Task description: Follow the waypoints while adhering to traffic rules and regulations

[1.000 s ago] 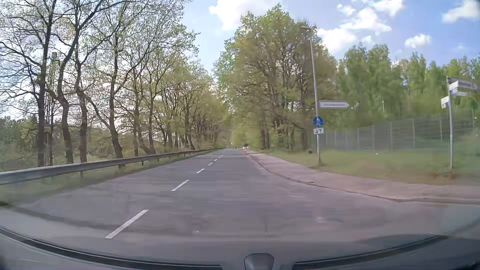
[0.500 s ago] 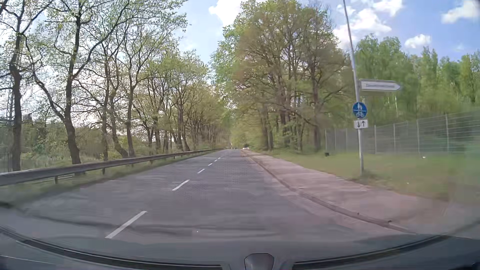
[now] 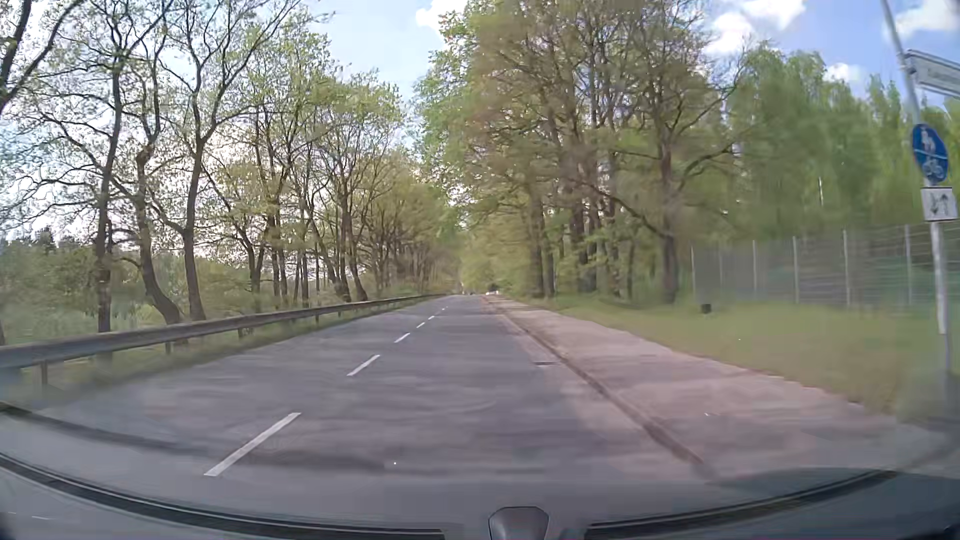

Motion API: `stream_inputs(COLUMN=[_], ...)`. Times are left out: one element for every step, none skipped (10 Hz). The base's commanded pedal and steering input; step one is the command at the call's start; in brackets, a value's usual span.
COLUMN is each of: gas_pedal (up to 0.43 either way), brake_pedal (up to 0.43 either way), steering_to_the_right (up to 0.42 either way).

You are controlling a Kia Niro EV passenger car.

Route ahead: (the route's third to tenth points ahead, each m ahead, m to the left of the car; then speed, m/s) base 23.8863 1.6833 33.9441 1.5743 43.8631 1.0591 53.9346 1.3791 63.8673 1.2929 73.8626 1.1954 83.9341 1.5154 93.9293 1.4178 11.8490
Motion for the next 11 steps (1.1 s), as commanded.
stream_inputs(gas_pedal=[0.087,0.087,0.087,0.087,0.087,0.087,0.087,0.087,0.087,0.087,0.087], brake_pedal=[0.0,0.0,0.0,0.0,0.0,0.0,0.0,0.0,0.0,0.0,0.0], steering_to_the_right=[-0.005,-0.005,-0.005,-0.005,-0.005,-0.005,-0.005,-0.005,-0.005,-0.005,-0.005])
